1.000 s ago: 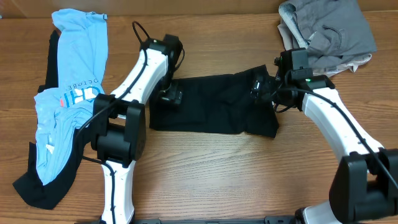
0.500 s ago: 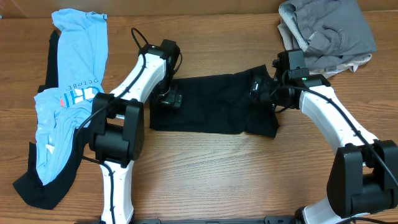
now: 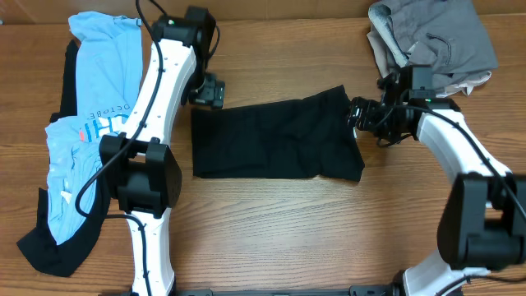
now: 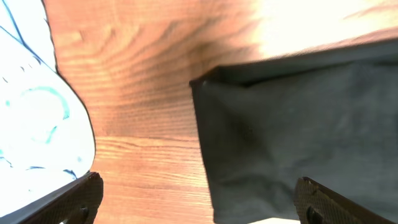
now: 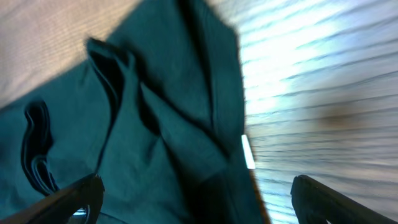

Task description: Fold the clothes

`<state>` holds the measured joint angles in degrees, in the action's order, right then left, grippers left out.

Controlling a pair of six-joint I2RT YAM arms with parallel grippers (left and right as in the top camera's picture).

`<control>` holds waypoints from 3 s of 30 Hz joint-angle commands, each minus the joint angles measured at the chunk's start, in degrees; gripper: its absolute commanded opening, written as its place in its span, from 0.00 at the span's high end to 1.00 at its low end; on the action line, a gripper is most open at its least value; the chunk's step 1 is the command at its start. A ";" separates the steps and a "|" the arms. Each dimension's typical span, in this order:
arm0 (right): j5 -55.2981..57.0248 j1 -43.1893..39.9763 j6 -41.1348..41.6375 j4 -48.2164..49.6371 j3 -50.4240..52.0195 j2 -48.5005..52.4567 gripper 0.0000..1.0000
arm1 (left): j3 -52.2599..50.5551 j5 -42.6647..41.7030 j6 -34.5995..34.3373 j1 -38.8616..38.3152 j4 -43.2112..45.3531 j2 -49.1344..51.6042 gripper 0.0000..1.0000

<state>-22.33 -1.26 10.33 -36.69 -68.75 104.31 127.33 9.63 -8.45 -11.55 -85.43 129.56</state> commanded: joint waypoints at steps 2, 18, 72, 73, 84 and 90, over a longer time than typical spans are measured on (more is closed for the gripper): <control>-6.14 0.00 -1.79 0.66 0.24 3.61 0.00 | 5.29 -3.30 0.48 -0.70 -1.14 -0.07 0.00; -13.84 0.94 -1.73 4.35 0.24 12.85 0.28 | 6.01 -3.52 0.52 -0.74 -1.90 -0.09 0.00; 1.81 30.16 9.84 -3.85 -16.17 -0.44 0.96 | 6.01 -3.54 0.70 1.05 0.68 -0.09 0.00; 3.74 32.02 10.86 -2.78 -16.17 -0.33 0.96 | 6.01 -3.52 0.72 1.09 0.74 -0.09 0.00; 9.38 39.82 16.87 8.44 -16.13 6.03 0.95 | 6.01 -3.69 0.66 1.11 1.05 -0.09 0.00; 12.55 37.79 21.81 12.17 -16.31 6.73 0.96 | 7.69 -3.69 -0.44 3.21 4.46 -0.26 0.00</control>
<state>-12.88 38.46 28.32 -25.61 -83.59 111.37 131.92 6.33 -8.45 -10.48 -81.71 129.56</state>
